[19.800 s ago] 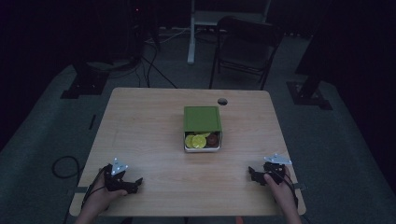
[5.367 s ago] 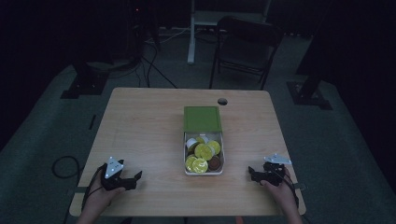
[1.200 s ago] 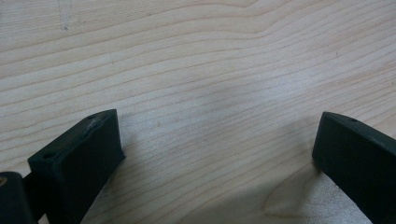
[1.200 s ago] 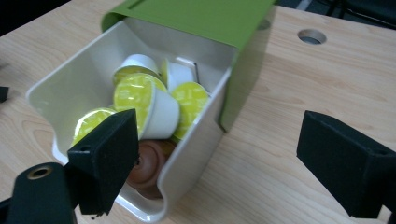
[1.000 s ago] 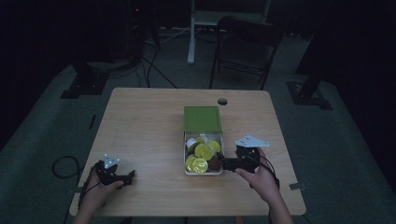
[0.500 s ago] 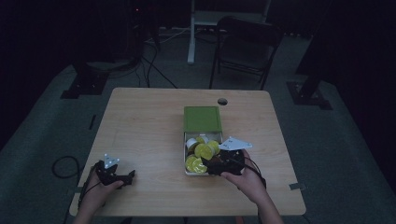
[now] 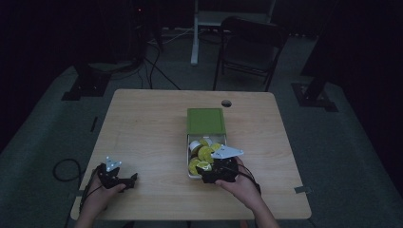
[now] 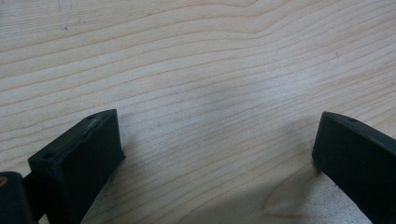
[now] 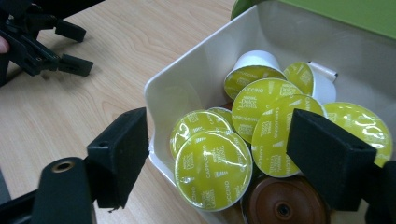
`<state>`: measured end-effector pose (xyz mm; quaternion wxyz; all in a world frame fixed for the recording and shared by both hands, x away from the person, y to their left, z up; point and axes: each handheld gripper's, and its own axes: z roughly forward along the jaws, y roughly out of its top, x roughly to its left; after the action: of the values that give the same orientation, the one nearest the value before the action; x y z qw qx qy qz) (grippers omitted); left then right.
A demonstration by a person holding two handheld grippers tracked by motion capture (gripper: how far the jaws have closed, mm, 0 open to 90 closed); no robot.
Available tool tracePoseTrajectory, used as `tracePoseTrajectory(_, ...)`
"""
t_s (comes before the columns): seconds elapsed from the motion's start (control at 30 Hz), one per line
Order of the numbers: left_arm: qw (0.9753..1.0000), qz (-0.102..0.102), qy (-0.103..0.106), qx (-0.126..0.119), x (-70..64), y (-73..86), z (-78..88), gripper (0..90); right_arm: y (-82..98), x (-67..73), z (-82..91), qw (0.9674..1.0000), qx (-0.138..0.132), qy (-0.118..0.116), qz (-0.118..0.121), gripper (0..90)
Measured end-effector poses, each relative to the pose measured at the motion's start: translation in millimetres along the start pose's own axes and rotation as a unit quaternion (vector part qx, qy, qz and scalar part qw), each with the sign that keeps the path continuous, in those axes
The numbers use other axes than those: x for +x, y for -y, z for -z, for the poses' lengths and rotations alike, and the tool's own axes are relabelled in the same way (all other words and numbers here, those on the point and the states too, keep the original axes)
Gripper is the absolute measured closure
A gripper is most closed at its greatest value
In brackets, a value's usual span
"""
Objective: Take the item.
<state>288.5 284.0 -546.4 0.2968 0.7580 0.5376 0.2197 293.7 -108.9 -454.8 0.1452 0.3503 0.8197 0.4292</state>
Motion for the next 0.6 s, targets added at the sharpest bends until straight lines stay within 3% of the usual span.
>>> tracePoseTrajectory(0.27, 1.0000, 0.000, -0.001, 0.000, 0.0, 0.0, 0.1, 1.8, 7.3, 3.2, -13.9, 0.9998, 0.016, -0.002, 0.009, 21.5)
tracePoseTrajectory(0.5, 1.0000, 0.001, 0.000, 0.000, -0.1, 0.1, 0.1, 1.8, 12.4, 3.6, -21.6, 0.9994, 0.025, -0.001, 0.024, 29.0)
tracePoseTrajectory(0.6, 1.0000, 0.000, -0.001, 0.000, 0.0, 0.1, 0.1, 1.8, 13.8, 2.5, -25.0, 0.9990, 0.033, -0.011, 0.028, 32.4)
